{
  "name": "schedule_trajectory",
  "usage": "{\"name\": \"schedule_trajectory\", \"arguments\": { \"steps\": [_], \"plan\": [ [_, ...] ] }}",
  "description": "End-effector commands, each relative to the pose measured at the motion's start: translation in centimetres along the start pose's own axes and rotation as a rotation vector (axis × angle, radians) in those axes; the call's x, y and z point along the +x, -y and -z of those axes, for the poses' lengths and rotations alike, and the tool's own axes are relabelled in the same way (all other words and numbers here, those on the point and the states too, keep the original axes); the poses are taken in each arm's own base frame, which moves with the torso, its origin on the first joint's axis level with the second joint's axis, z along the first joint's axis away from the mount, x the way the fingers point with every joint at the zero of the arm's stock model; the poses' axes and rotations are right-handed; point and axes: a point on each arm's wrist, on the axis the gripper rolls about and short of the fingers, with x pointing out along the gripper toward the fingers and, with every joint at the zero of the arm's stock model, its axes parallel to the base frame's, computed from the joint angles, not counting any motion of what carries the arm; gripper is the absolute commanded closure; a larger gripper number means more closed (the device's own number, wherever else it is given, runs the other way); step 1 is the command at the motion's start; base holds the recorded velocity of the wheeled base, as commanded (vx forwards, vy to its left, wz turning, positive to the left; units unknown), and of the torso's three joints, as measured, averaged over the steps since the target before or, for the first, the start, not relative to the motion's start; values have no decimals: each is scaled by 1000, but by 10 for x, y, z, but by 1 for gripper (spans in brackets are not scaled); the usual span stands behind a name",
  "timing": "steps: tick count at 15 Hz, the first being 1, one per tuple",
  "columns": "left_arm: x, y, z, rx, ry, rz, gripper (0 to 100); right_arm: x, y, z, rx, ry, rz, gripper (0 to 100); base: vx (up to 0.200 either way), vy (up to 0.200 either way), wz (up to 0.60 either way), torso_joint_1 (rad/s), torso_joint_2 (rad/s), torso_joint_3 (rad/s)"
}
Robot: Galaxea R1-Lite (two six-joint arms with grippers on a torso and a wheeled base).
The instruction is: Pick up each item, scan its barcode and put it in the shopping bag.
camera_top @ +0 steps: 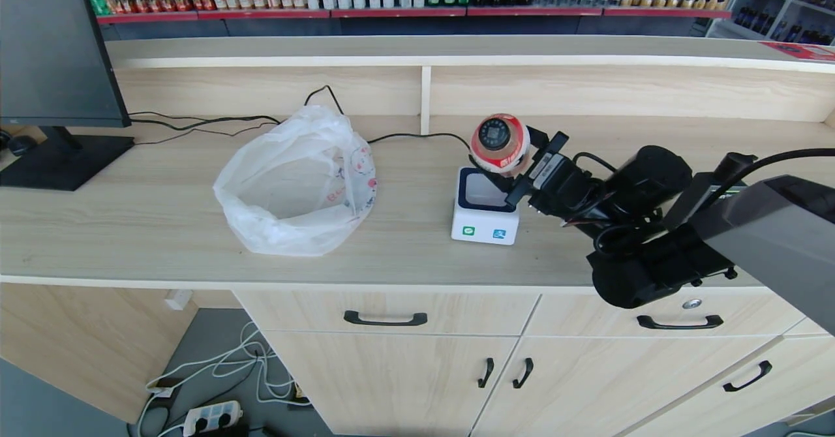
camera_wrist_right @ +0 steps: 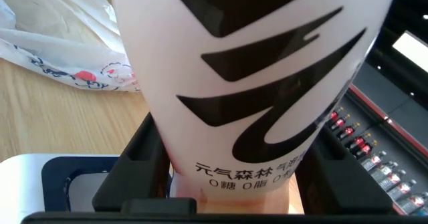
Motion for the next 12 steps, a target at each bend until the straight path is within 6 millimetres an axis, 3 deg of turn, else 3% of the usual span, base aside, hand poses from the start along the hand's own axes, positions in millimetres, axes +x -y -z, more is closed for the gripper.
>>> {"name": "schedule_trajectory", "arguments": {
  "steps": [1,8,12],
  "plan": [
    [0,0,0,0,0,1,0,-4,7,-7,1,-2,3,100,0,0,0,0,0,0],
    [0,0,0,2,-3,1,0,-5,31,-52,27,-8,94,100,0,0,0,0,0,0],
    [0,0,0,2,-3,1,0,-7,26,-86,93,-45,143,100,0,0,0,0,0,0]
  ]
}}
